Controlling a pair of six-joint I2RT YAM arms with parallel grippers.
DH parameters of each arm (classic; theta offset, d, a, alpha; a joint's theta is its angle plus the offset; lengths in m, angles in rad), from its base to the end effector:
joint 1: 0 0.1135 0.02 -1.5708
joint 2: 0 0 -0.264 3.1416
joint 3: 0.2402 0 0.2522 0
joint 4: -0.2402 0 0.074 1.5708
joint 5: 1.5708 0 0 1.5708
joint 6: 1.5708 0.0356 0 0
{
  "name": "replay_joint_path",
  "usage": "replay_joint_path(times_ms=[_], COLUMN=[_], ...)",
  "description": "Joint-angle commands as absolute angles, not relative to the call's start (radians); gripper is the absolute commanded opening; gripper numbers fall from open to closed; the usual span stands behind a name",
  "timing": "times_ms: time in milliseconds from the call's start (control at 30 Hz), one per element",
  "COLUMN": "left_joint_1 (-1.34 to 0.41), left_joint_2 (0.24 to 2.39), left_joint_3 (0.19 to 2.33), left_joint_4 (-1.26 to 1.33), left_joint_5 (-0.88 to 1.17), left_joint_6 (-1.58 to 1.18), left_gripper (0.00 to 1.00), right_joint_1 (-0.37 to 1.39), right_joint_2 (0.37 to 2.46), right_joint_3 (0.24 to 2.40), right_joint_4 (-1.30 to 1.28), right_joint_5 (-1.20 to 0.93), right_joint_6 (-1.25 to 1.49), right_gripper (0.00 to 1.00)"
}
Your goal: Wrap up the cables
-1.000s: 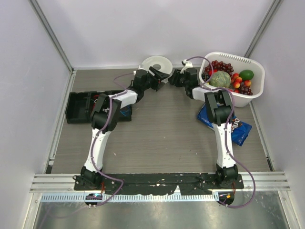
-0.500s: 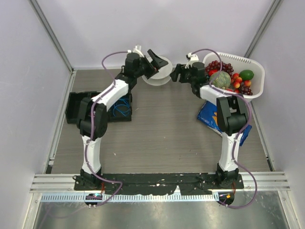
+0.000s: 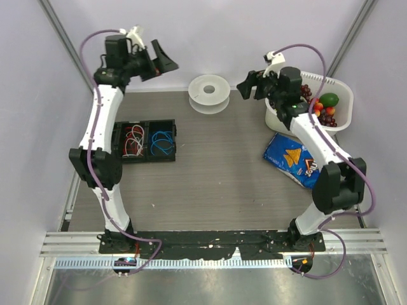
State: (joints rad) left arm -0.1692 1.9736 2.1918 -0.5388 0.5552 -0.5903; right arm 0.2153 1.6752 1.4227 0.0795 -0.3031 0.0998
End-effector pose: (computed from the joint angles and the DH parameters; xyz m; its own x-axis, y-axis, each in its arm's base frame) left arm 0.4390 -0.0940 0.4351 -0.6122 -0.3753 -0.6960 0.3557 0.6555 -0.6663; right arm 0.3944 0.0971 0.3544 -0.2163 0.0501 -0.9751 -0.4719 0.8689 0.1493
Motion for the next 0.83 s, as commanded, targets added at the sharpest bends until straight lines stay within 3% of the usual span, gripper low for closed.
replay_joint_path(times_ms=[0, 167, 300, 500, 800], left_joint_1=[-0.112, -0.107, -0.107, -0.107, -0.115], left_joint_2=[1.916, 1.810, 1.654, 1.542, 1.483], left_joint_3=[2.269, 2.131, 1.840, 1.596, 1.554], left_joint_4=[-0.889, -0.996, -0.914, -0.848, -0.808], left_joint_5=[0.499, 0.312, 0.269, 0.206, 0.179], left_joint_6=[-0.265, -0.086, -0.011, -0.003, -0.008], left_gripper=[1.00, 1.00, 1.00, 1.00, 1.00], right_joint_1=[0.149, 0.035, 0.014, 0.014, 0.048], right_joint_2=[1.545, 1.462, 1.387, 1.302, 1.284], right_joint_3=[1.448, 1.335, 1.240, 1.102, 1.111], right_joint_4=[-0.084, -0.167, -0.216, -0.218, -0.221], right_joint_5=[-0.351, -0.408, -0.371, -0.368, -0.344], right_joint_6=[0.077, 0.109, 0.069, 0.092, 0.077], right_gripper=[0.81, 0.82, 0.82, 0.82, 0.82])
